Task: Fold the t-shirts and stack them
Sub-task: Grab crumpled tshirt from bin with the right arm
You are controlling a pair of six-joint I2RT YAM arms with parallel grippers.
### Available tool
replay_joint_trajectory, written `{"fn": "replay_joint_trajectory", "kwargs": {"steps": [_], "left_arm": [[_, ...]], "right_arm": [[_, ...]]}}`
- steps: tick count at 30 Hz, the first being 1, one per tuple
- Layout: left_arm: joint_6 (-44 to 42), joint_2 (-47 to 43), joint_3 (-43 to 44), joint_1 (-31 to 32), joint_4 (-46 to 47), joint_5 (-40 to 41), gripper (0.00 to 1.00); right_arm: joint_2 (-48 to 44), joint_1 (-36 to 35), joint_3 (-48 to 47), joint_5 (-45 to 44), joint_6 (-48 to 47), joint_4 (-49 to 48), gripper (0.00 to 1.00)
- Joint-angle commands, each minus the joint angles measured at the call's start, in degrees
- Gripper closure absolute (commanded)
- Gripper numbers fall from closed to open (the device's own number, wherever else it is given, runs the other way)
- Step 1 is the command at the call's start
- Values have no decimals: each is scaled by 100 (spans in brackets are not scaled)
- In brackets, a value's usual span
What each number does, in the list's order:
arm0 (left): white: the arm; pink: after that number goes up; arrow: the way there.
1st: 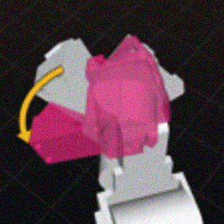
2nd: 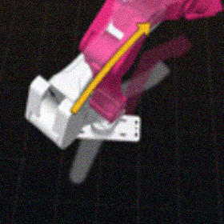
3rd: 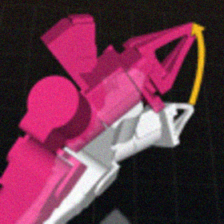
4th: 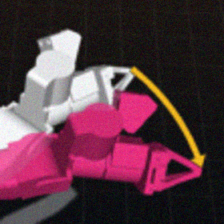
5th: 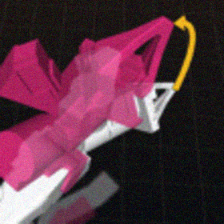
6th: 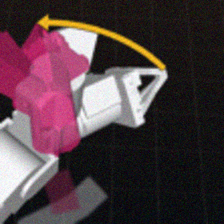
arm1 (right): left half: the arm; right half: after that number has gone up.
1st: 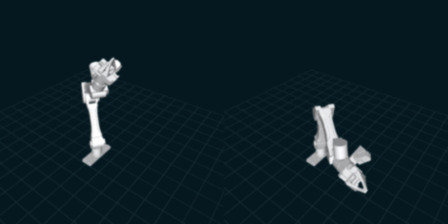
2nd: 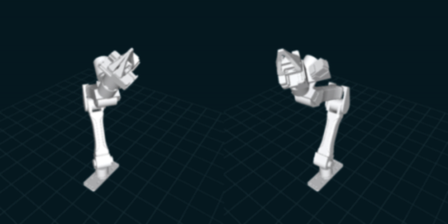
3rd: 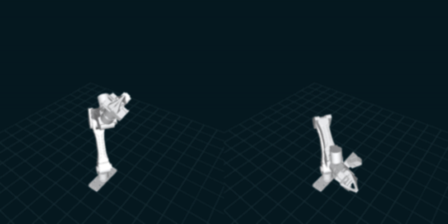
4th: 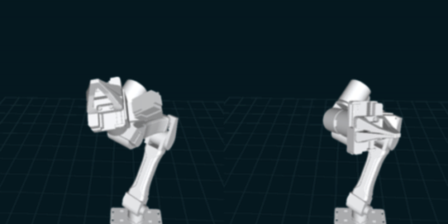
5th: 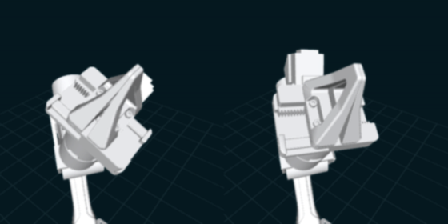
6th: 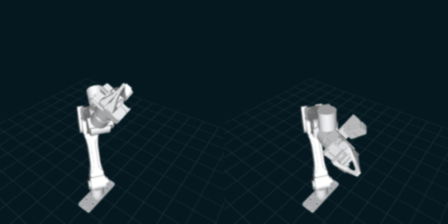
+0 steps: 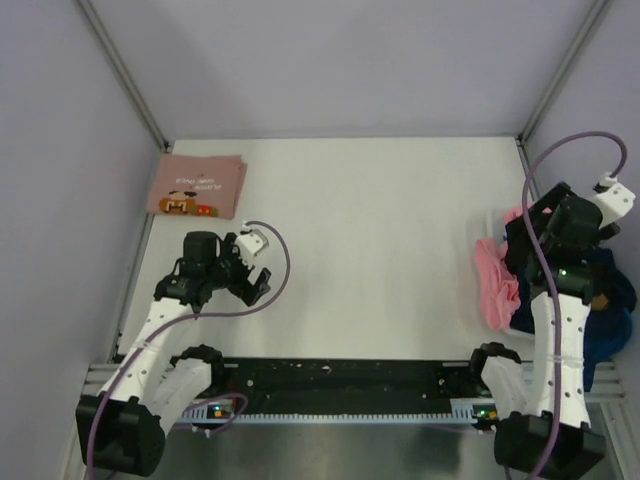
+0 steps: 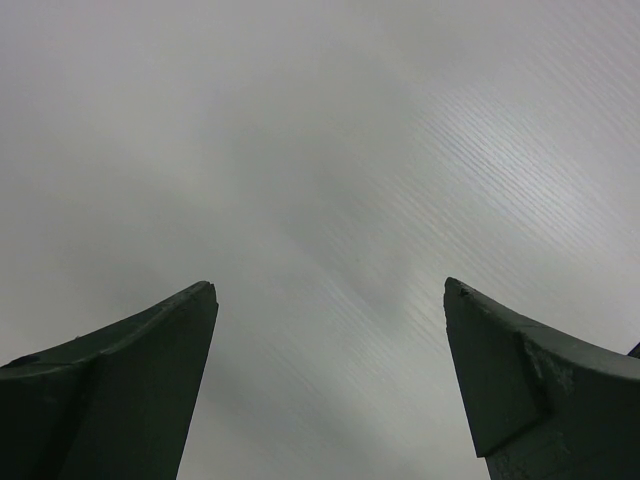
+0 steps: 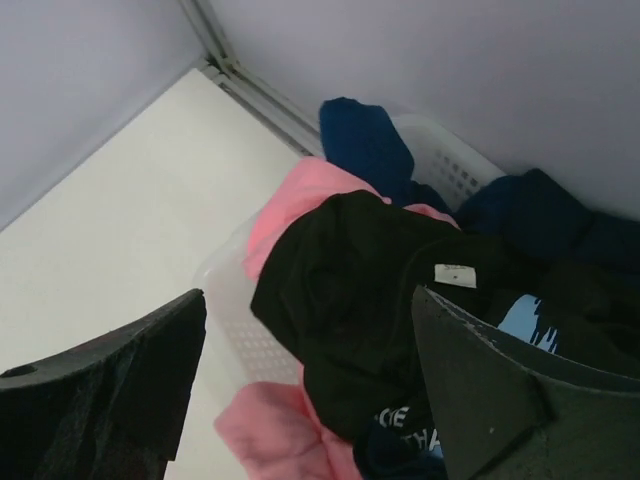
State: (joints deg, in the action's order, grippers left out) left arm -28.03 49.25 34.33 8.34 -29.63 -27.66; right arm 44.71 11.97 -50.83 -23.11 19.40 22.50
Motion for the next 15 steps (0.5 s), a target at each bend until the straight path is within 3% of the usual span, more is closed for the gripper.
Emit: {"fn": "replay_joint_trajectory", "kwargs": {"steps": [1,5,11,13,15], "left_arm": [[-27,58,4,1,80,-126,2],[-18,67,39,-8,62,-91,2],[-18,84,48,1,36,-47,2],[-18,76,30,1,27,-29,2],[-27,102,39,-8,36,-11,2]], "right_arm": [[678,903,-129,851,390,-308,14],[1513,957,-331,948,100,-378,13],[2103,1115,-314,1301,354,-431,27],[2191,1115,-314,1108,276,-448,38],[2261,1132,-305,950,170,-492,66]]}}
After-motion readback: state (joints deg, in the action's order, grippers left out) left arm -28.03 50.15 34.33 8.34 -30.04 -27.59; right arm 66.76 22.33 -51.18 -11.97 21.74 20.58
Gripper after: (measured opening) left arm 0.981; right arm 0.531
